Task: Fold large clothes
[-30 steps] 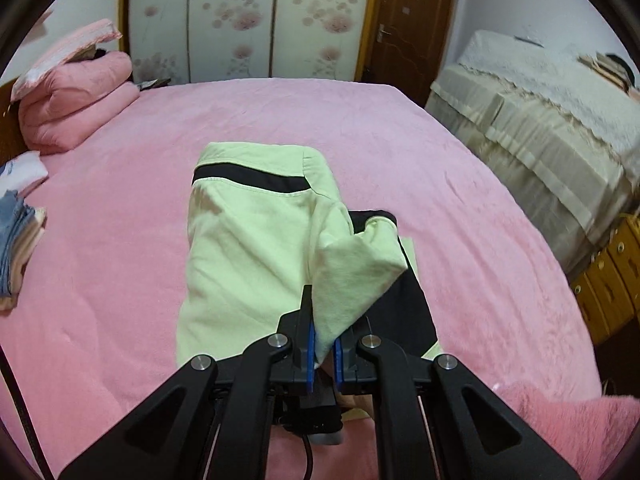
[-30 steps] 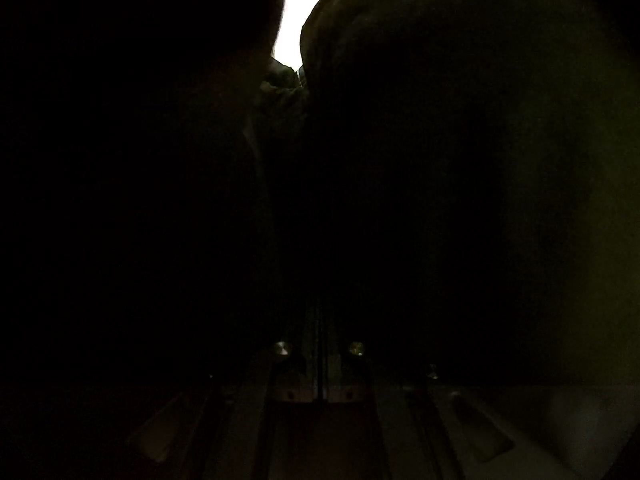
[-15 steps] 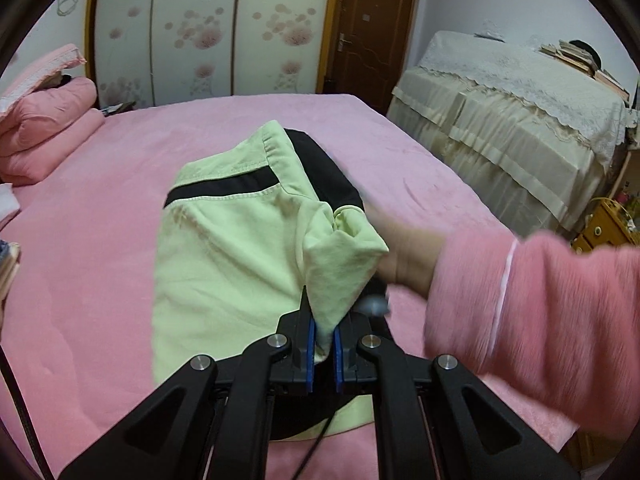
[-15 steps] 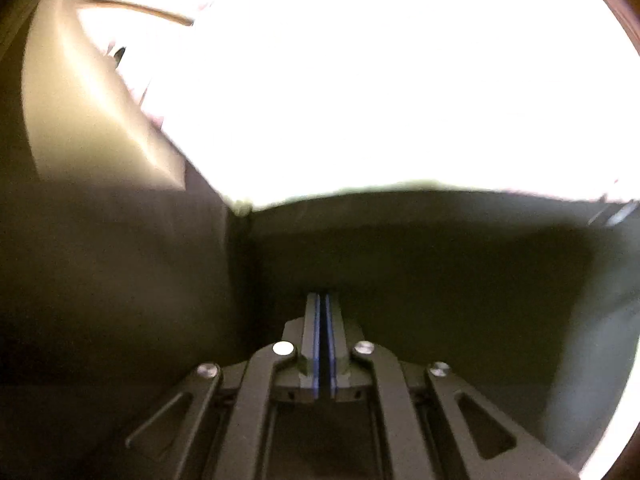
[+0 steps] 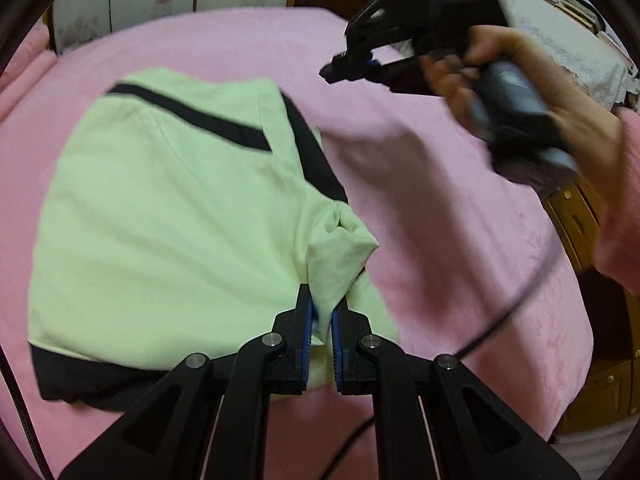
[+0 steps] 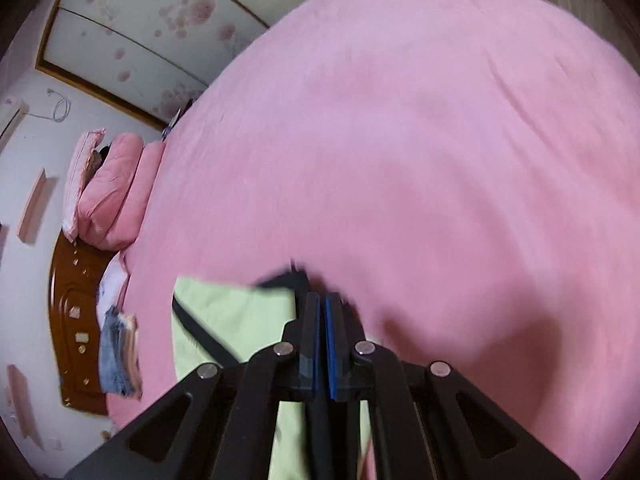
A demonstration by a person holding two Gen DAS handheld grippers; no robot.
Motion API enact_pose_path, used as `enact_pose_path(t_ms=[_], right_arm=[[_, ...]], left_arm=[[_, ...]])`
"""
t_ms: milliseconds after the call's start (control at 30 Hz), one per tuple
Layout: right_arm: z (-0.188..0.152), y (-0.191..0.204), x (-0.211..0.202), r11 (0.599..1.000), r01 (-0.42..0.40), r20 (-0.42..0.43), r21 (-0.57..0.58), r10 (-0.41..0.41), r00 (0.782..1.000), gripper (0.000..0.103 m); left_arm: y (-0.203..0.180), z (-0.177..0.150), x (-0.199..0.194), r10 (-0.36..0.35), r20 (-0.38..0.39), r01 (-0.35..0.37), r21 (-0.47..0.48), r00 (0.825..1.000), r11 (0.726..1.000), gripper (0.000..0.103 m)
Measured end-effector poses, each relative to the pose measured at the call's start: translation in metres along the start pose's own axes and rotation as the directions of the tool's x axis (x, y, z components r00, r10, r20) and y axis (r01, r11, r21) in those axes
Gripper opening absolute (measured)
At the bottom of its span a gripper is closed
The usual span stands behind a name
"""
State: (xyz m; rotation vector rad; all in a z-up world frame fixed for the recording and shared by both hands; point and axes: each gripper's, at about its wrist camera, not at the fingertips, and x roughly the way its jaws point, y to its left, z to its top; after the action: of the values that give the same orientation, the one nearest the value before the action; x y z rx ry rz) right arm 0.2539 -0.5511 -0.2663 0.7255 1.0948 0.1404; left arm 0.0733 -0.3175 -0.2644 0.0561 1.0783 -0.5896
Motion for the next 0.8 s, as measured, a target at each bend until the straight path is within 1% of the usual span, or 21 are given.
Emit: enact_pose_path(t_ms=[33, 100, 133, 167, 200, 233, 267, 300, 333, 400, 467, 500, 533, 567, 600, 633, 733, 800], right_arm=[[-0.011, 0.002, 0.003, 0.999, -0.019, -0.043, -0.032, 0.018, 0.999, 0.003], [-0.044, 0.036, 0.029, 0.997, -0.048, -0.113, -0.057, 0.041, 0.993, 0.004], [-0.050, 0.043, 0.036, 0.996, -0.072, -0.157, -0.058, 0.062, 0.986, 0.009], [-0.059, 0.047, 0.041, 0.994, -0.093, -0.189, -0.051, 0.082, 0.979, 0.019], [-0.065, 0.044, 0.040, 0.994, -0.098, -0.210, -0.047, 0.086, 0.974, 0.028], [-0.073, 0.048, 0.045, 0.996, -0.078, -0.219, -0.053, 0.065, 0.974, 0.049], [-0.079, 0.052, 0.047, 0.996, -0.050, -0.217, -0.070, 0.034, 0.976, 0.057], [-0.086, 0.055, 0.050, 0.995, -0.032, -0.212, -0.096, 0.010, 0.977, 0.057], [-0.091, 0.056, 0.054, 0.993, -0.029, -0.213, -0.113, 0.004, 0.977, 0.057], [-0.101, 0.060, 0.062, 0.993, -0.036, -0.221, -0.114, 0.010, 0.975, 0.057], [-0.108, 0.065, 0.073, 0.993, -0.076, -0.238, -0.095, 0.051, 0.970, 0.057], [-0.110, 0.066, 0.078, 0.992, -0.087, -0.241, -0.090, 0.063, 0.968, 0.055], [-0.110, 0.066, 0.081, 0.992, -0.080, -0.238, -0.094, 0.056, 0.970, 0.041], [-0.115, 0.062, 0.081, 0.993, -0.049, -0.228, -0.107, 0.024, 0.973, 0.011], [-0.118, 0.061, 0.079, 0.994, -0.022, -0.203, -0.111, -0.001, 0.979, 0.007], [-0.118, 0.055, 0.071, 0.994, -0.031, -0.188, -0.101, 0.011, 0.982, 0.006], [-0.122, 0.062, 0.044, 0.996, -0.073, -0.113, -0.051, 0.067, 0.991, 0.003], [-0.127, 0.068, 0.021, 0.994, -0.108, -0.108, 0.014, 0.109, 0.988, 0.003]], left_arm=[[0.003, -0.002, 0.001, -0.016, -0.016, 0.016, -0.019, 1.000, 1.000, 0.006], [0.010, -0.012, 0.001, -0.066, -0.062, 0.061, -0.081, 0.996, 0.995, 0.006], [0.015, -0.016, 0.002, -0.104, -0.090, 0.094, -0.107, 0.991, 0.990, 0.006], [0.019, -0.023, 0.005, -0.166, -0.142, 0.146, -0.143, 0.976, 0.979, 0.006], [0.021, -0.032, 0.009, -0.198, -0.197, 0.166, -0.169, 0.960, 0.972, 0.006], [0.021, -0.038, 0.011, -0.193, -0.229, 0.157, -0.168, 0.954, 0.973, 0.006], [0.020, -0.044, 0.009, -0.182, -0.253, 0.147, -0.152, 0.950, 0.977, 0.006], [0.020, -0.053, 0.003, -0.160, -0.267, 0.133, -0.118, 0.950, 0.984, 0.006], [0.021, -0.057, -0.002, -0.140, -0.272, 0.119, -0.093, 0.952, 0.989, 0.009], [0.026, -0.062, -0.012, -0.088, -0.284, 0.078, -0.045, 0.955, 0.996, 0.019], [0.036, -0.063, -0.023, -0.031, -0.285, 0.025, -0.025, 0.958, 0.999, 0.036], [0.044, -0.062, -0.031, -0.008, -0.281, 0.001, -0.026, 0.960, 1.000, 0.038], [0.049, -0.057, -0.035, 0.004, -0.278, -0.013, -0.031, 0.961, 0.999, 0.043], [0.055, -0.055, -0.041, 0.022, -0.274, -0.035, -0.042, 0.961, 0.998, 0.047], [0.064, -0.051, -0.049, 0.042, -0.262, -0.061, -0.064, 0.964, 0.996, 0.048], [0.072, -0.047, -0.054, 0.050, -0.253, -0.074, -0.084, 0.966, 0.994, 0.049], [0.092, -0.036, -0.074, 0.088, -0.225, -0.120, -0.134, 0.970, 0.984, 0.056], [0.105, -0.030, -0.087, 0.101, -0.209, -0.138, -0.167, 0.973, 0.976, 0.056]])
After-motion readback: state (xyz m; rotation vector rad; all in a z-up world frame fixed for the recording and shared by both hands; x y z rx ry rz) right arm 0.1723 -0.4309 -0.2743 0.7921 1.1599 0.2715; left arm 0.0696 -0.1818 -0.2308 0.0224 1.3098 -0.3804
